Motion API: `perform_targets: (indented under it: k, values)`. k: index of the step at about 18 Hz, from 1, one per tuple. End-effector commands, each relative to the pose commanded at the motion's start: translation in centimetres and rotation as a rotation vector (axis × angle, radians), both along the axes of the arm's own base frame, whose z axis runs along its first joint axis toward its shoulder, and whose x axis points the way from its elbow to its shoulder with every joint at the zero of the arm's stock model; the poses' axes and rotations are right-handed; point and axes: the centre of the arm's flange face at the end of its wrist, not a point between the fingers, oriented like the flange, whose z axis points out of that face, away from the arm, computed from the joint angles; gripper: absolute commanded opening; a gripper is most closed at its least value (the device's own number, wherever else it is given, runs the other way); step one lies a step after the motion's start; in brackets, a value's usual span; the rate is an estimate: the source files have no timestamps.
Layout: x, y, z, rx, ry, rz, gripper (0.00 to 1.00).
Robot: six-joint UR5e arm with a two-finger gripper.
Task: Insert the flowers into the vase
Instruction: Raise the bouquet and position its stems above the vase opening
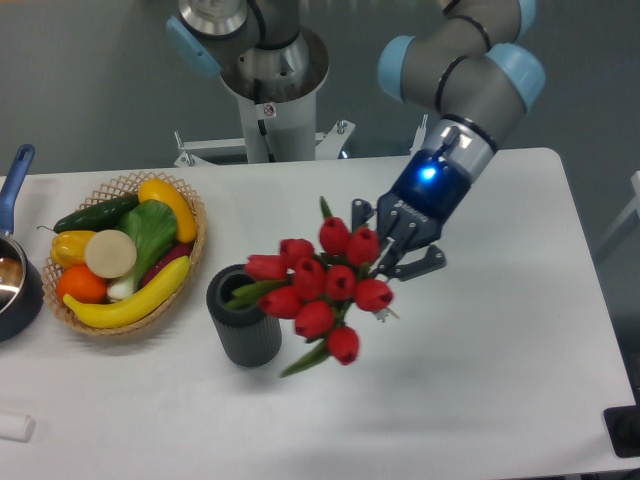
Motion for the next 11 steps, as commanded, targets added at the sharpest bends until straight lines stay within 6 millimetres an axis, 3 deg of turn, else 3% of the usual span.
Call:
perform_targets:
  k: [11]
  values:
    - [3.8,0.4,1.7,0.251,-0.112,-0.115,0.14]
